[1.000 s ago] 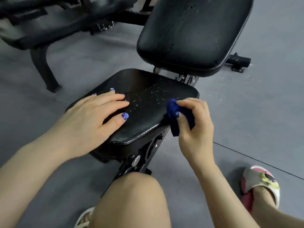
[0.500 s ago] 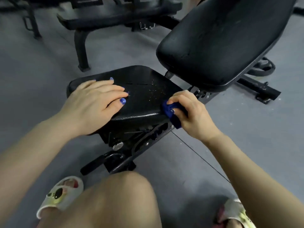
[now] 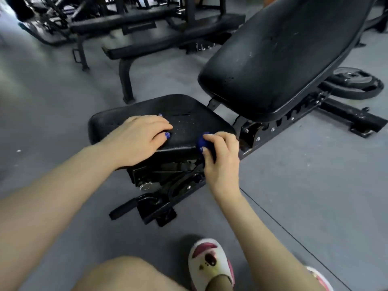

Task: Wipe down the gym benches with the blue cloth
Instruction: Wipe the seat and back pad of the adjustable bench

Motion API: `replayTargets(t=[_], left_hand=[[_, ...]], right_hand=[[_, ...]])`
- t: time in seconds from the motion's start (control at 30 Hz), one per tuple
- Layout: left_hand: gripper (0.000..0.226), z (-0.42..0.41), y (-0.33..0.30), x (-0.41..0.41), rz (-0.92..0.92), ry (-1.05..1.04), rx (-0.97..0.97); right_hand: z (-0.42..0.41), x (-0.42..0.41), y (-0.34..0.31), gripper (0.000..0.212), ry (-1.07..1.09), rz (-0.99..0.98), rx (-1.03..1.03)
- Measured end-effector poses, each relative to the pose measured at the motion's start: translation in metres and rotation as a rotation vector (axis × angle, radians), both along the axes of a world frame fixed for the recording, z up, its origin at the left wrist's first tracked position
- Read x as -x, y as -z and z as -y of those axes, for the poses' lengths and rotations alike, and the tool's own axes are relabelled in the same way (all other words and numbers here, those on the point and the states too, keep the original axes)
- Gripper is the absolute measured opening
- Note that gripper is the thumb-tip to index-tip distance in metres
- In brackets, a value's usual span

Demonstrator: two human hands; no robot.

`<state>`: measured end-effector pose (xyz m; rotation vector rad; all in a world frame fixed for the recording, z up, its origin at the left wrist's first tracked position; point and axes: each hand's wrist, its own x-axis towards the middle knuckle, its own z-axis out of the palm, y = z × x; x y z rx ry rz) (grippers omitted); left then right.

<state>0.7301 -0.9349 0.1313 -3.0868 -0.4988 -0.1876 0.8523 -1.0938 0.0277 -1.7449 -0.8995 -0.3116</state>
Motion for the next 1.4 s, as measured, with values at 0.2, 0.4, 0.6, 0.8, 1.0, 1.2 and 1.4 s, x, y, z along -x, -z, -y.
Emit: replayTargets(t=[0.2, 0.4, 0.6, 0.8, 1.0, 1.2, 1.4], left_hand=[[0.039, 0.013, 0.018, -0.044, 0.022, 0.002, 0.051], [0.058, 0.011, 0.027, -0.045, -0.014, -0.001, -0.008], [0.055, 0.012, 0.030, -0.046, 0.001, 0.016, -0.024], [0.054, 0.013, 0.030, -0.047, -0.021, 0.009, -0.021], [0.059, 0.013, 0.031, -0.045, -0.018, -0.014, -0.024], [0.055, 0.014, 0.030, -0.045, -0.036, -0.046, -0.027], [0.056, 0.019, 0.030, -0.043, -0.003, -0.060, -0.012]], right_hand=[[-0.020, 0.023, 0.021, 0.024, 0.012, 0.118, -0.175], [-0.004, -0.019, 0.042, 0.029, 0.160, -0.226, -0.328], [-0.003, -0.012, 0.033, 0.026, 0.178, -0.550, -0.441], [-0.002, -0.061, 0.026, 0.022, 0.193, -0.716, -0.359], [0.016, -0.060, 0.013, 0.024, 0.122, -0.464, -0.143], [0.003, -0.084, -0.010, 0.023, 0.067, -0.191, 0.177], [0.037, -0.111, -0.058, 0.039, -0.327, 0.606, 0.705]])
